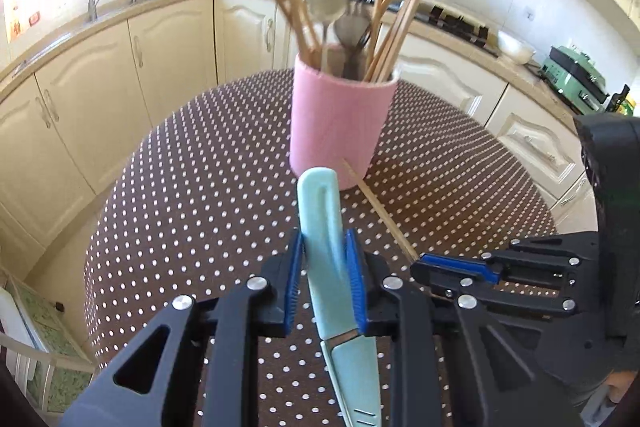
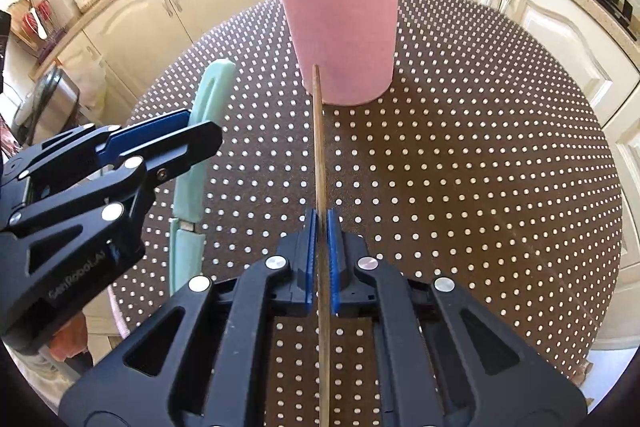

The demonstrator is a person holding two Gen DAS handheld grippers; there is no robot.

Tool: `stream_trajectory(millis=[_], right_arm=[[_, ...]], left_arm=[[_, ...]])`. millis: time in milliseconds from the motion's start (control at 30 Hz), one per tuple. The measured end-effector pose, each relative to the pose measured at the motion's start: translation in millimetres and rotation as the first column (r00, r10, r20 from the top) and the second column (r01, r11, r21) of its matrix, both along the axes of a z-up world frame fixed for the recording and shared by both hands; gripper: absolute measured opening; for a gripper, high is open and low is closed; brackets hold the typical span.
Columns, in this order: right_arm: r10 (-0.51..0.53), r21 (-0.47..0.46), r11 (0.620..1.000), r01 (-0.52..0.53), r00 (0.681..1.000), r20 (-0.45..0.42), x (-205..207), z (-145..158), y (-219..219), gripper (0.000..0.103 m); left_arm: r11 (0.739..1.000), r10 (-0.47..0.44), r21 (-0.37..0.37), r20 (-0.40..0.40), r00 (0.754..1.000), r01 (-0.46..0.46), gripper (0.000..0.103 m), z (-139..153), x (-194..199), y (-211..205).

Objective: Organize utensils
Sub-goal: 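Lift the spatula and chopstick up over the pink cup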

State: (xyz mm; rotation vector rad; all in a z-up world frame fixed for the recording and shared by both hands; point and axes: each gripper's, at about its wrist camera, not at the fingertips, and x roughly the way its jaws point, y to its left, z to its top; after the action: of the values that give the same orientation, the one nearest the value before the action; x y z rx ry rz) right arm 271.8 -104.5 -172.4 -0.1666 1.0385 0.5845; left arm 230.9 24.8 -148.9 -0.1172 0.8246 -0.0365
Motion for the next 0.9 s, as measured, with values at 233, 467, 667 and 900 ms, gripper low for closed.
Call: stream_trajectory(millis=[233,467,667,900], right_arm=[[-0.048,0.138,0.990,0.030,0.990,0.129,-14.4,35.9,-30.7,0.006],[-0.116,0.258,0.965,0.045,0.956,0.268,-20.2,74.8,-48.8,0.006],[-0.170,0.290,0.955,0.066,0.921,0.351,-17.3,92.7,-52.7,0.006],[-0.216,0.337,0.939,0.069,0.881,0.421,-1.0,120.3,-59.1,0.006]], left_arm=[[1.000,-0.030,0.009,0.156,0.987,0.029,0.020,29.7,-14.7,-11.7],[0.999,-0.051,0.000,0.268,0.962,0.053,0.020,52.8,-19.5,-22.1],[0.998,-0.059,-0.012,0.326,0.944,0.066,0.020,64.7,-14.0,-22.8],[0.999,-0.040,-0.006,0.389,0.920,0.047,0.020,88.2,-0.5,-22.9]])
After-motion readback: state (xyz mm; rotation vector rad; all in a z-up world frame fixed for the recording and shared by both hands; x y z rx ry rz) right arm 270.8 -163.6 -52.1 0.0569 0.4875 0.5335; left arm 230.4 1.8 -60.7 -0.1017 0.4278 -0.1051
